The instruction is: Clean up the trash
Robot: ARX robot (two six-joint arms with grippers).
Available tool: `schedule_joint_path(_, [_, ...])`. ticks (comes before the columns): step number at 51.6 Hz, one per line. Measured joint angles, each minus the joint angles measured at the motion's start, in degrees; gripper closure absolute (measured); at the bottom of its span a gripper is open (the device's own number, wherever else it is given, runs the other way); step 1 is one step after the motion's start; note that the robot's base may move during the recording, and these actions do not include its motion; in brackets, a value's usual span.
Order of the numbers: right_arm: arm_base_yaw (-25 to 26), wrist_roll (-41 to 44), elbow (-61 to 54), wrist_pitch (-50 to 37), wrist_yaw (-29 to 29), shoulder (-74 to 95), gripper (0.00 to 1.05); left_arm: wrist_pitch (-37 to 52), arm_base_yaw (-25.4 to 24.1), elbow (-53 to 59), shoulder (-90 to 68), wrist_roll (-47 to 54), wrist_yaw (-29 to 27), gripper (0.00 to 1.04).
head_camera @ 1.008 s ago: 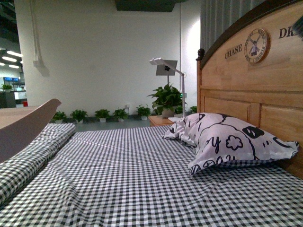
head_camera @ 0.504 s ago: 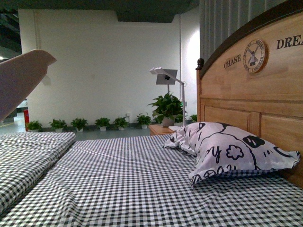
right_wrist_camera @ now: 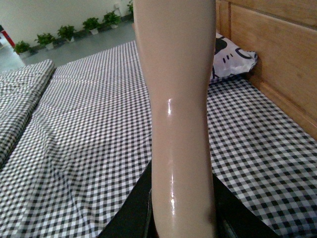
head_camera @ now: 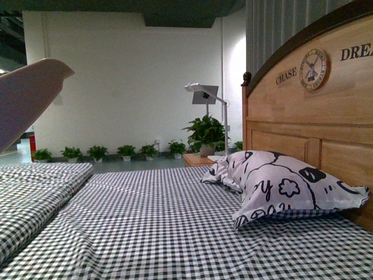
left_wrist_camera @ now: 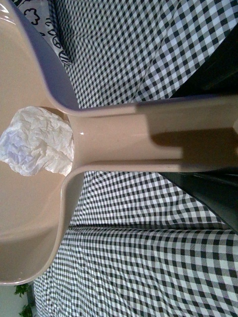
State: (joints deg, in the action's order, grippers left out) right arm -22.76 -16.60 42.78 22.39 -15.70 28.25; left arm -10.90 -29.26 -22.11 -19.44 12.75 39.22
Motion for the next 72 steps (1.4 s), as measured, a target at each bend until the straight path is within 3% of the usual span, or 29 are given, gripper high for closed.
schedule_joint_path(72, [-0.2,0.0,0.0,0.0,-0.2,0.0,0.85,0.0,0.0,0.0,0.0,0.0,0.0,0.78])
